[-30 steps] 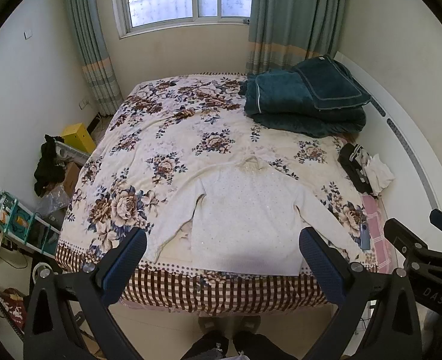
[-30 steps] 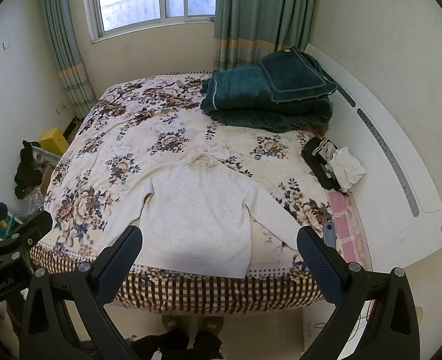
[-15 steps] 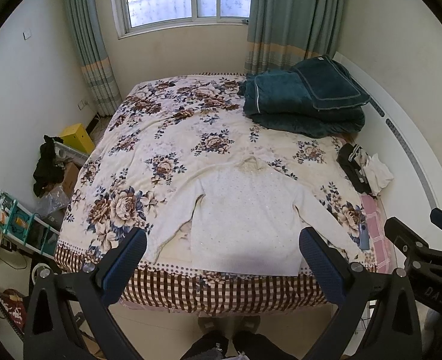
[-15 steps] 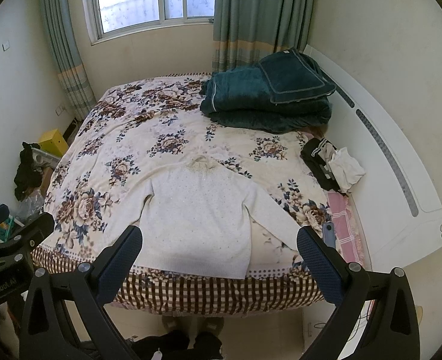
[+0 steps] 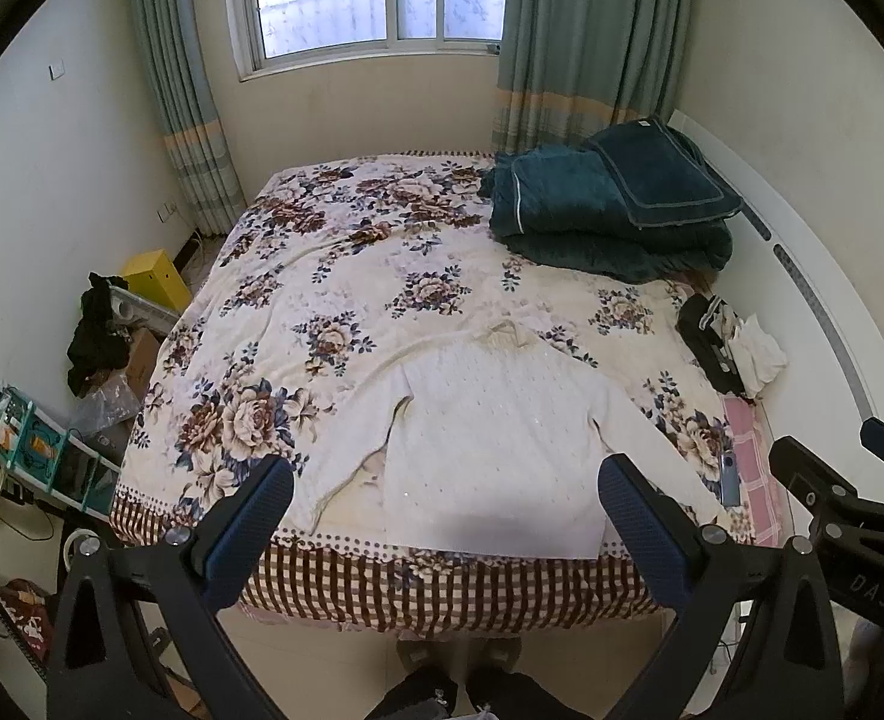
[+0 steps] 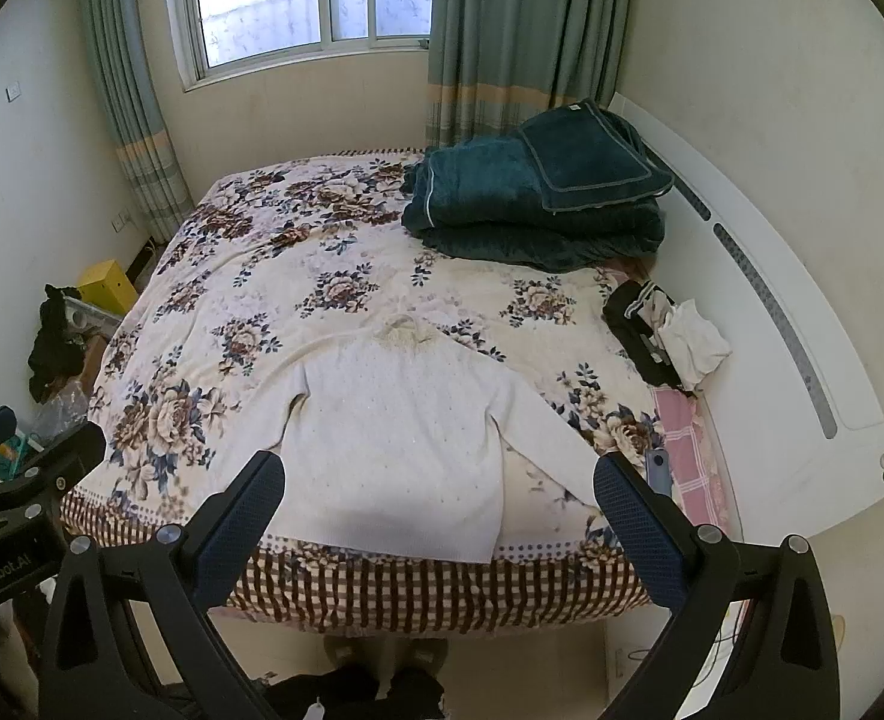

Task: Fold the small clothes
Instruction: 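Grasp a sweater sleeve cuff with the right gripper while the left tool approaches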

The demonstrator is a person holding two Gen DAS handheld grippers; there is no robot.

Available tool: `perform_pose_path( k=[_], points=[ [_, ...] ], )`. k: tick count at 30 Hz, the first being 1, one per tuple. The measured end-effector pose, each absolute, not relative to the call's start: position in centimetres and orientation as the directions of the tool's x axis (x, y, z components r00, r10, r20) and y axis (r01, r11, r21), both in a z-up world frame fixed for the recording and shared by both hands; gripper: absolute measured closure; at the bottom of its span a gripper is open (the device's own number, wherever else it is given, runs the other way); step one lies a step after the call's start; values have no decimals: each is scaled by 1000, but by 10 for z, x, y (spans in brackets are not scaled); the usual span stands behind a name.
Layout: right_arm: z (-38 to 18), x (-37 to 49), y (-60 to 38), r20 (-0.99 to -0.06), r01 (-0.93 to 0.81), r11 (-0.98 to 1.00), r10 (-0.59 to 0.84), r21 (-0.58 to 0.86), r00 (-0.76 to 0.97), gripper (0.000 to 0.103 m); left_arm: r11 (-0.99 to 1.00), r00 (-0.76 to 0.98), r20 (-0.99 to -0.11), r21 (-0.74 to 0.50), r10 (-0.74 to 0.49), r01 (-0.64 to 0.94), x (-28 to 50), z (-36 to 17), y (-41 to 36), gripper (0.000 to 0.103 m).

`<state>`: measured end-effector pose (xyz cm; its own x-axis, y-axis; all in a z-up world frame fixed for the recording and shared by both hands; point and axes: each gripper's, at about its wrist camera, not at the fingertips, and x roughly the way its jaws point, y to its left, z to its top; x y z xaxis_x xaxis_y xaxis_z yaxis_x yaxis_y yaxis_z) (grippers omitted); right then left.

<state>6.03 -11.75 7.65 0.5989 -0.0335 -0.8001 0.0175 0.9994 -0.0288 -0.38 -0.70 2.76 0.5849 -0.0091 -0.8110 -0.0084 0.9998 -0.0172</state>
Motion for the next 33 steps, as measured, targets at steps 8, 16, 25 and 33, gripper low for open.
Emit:
perform_pose_path(
  k=[8, 16, 25, 33],
  points=[
    [79, 63, -117, -799, 16, 999, -33, -30, 600, 0, 1000, 590, -807, -17, -6, -13, 0, 28, -4, 0],
    [75, 80, -117, -799, 54, 999, -32, 1, 601, 0, 999, 629, -777, 17, 36, -35, 16, 16, 2, 0],
    [-68, 114, -198, -875, 366, 929, -129, 59, 467, 0, 987, 592, -794, 160, 140, -19, 91, -103, -8, 0],
    [-254, 122, -365, -956, 649, 760, -168, 29, 239, 0, 974, 503, -840, 223, 204, -23, 157, -238, -56, 0]
  ],
)
